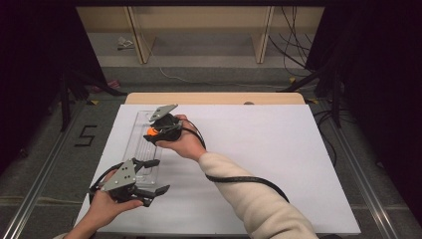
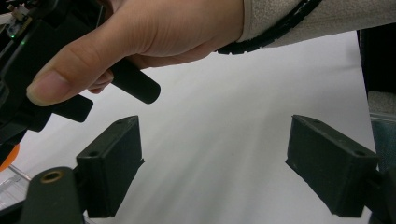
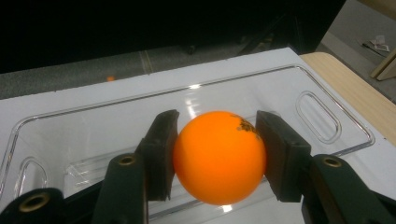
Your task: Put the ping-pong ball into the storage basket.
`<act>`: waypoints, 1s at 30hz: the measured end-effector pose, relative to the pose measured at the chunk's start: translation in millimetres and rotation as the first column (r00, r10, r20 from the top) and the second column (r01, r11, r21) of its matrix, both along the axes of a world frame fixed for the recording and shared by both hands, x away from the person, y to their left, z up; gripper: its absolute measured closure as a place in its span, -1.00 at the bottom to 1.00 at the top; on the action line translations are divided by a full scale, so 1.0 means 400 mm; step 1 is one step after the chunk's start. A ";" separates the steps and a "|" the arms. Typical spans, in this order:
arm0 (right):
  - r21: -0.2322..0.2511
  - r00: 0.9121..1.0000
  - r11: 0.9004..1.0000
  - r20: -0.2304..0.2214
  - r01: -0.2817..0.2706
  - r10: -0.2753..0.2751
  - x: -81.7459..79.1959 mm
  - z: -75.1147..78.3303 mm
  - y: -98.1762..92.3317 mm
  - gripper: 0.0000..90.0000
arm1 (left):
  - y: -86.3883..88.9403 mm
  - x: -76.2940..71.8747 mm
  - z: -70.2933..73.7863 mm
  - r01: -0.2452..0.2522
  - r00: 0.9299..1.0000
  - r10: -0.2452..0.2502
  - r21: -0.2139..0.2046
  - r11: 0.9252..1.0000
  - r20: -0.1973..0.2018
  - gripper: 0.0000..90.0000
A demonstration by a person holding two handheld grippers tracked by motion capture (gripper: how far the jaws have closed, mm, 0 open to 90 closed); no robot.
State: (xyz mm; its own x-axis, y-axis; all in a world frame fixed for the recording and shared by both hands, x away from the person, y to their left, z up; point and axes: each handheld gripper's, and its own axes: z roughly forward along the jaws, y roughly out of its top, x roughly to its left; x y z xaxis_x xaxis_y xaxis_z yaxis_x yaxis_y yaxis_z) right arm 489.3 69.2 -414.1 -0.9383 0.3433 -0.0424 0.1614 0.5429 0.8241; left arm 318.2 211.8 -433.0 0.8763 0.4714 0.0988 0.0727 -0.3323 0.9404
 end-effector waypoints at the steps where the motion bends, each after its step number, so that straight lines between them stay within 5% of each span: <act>1: 0.001 1.000 1.000 0.000 -0.001 0.001 0.000 0.000 0.001 0.14 | 0.000 0.000 0.000 0.000 1.000 0.000 0.000 1.000 -0.001 -0.61; 30: -0.012 1.000 1.000 -0.008 -0.020 0.019 0.005 -0.007 0.034 0.14 | 0.000 -0.001 0.000 0.003 1.000 -0.003 0.002 1.000 0.000 -0.60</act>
